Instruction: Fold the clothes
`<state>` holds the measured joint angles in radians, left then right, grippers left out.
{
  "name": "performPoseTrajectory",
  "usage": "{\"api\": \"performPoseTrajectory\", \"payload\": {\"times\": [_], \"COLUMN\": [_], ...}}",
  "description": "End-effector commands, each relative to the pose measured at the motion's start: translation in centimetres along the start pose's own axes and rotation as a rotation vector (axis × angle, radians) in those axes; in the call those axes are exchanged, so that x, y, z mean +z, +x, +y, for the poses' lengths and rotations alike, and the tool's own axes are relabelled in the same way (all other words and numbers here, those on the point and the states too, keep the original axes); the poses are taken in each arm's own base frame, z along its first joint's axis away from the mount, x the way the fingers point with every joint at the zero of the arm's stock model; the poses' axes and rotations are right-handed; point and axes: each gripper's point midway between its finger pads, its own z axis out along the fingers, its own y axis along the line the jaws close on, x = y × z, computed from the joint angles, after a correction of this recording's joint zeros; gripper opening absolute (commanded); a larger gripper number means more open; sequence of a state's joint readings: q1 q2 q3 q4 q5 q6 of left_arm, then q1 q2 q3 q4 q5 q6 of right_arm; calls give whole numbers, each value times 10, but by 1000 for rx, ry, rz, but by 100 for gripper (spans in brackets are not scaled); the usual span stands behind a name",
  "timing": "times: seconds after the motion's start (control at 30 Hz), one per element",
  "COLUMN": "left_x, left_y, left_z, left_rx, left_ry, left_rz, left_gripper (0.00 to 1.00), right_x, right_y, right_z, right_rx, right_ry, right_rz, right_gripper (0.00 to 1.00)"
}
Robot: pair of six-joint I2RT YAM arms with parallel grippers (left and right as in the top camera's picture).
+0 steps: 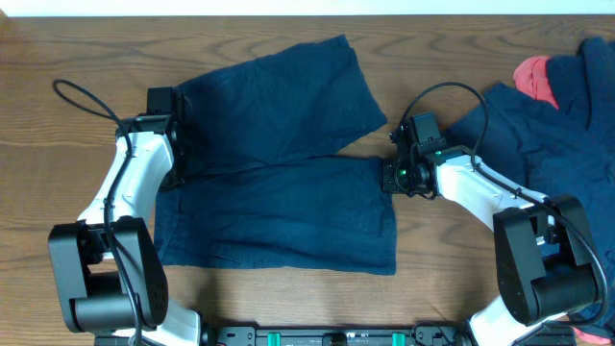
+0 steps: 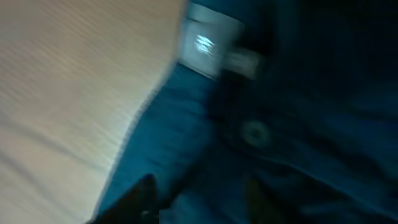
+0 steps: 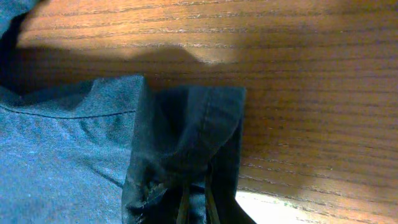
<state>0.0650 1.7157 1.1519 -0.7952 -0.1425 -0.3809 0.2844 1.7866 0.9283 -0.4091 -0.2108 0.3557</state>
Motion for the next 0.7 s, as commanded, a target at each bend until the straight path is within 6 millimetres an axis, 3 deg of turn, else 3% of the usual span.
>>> {"api": "performPoseTrajectory", "payload": {"times": [0.0, 0.6, 0.67], "left_x": [1, 34, 34], "left_y": [9, 30, 30], "left_z": [-16, -20, -20], "left_rx": [80, 96, 96], "left_ry": [98, 76, 76], "left_rz": [48, 182, 182], "left_gripper": [56, 56, 43], "right_x": [18, 18, 18], "right_y": [31, 34, 35], "right_z": [-46, -47, -47], "right_rx": [39, 41, 41], "right_ry": [178, 183, 184], "right_rz": [85, 100, 103], "right_gripper": [11, 11, 11]}}
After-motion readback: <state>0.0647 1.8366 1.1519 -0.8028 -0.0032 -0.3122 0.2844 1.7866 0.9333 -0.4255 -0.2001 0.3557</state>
